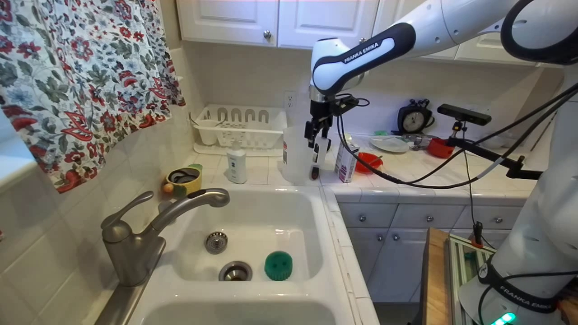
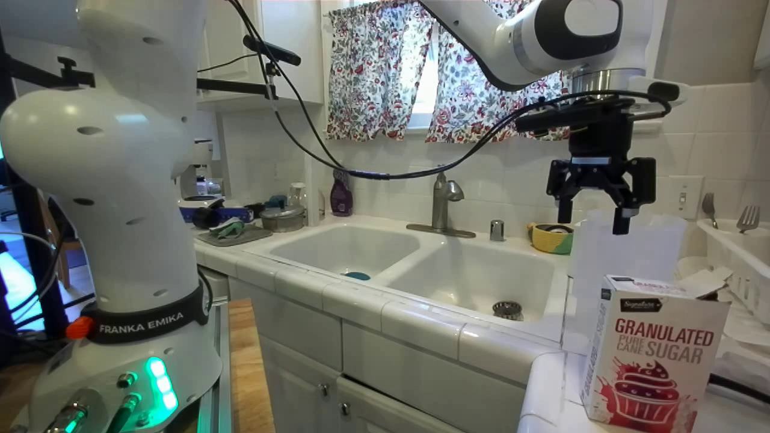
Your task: Pick up the jar and put it in the sink
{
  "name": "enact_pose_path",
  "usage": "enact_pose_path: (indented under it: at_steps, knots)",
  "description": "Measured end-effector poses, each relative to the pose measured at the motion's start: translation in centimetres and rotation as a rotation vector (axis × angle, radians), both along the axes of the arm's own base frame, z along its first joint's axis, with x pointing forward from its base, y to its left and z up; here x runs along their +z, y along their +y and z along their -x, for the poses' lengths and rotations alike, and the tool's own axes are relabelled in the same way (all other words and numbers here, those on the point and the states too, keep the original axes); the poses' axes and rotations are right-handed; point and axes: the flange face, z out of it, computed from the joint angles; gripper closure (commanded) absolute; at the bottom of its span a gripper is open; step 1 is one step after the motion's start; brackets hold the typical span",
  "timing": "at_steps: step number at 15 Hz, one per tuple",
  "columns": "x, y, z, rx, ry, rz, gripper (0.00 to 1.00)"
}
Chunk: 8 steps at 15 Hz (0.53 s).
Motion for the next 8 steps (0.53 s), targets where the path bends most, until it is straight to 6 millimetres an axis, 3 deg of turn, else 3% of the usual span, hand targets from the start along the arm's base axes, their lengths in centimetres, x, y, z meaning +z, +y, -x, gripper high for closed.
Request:
enact_pose_path:
  at_steps: [8]
  knots:
    - [0.0, -1.8, -0.5, -0.004, -0.006, -0.01, 0.0]
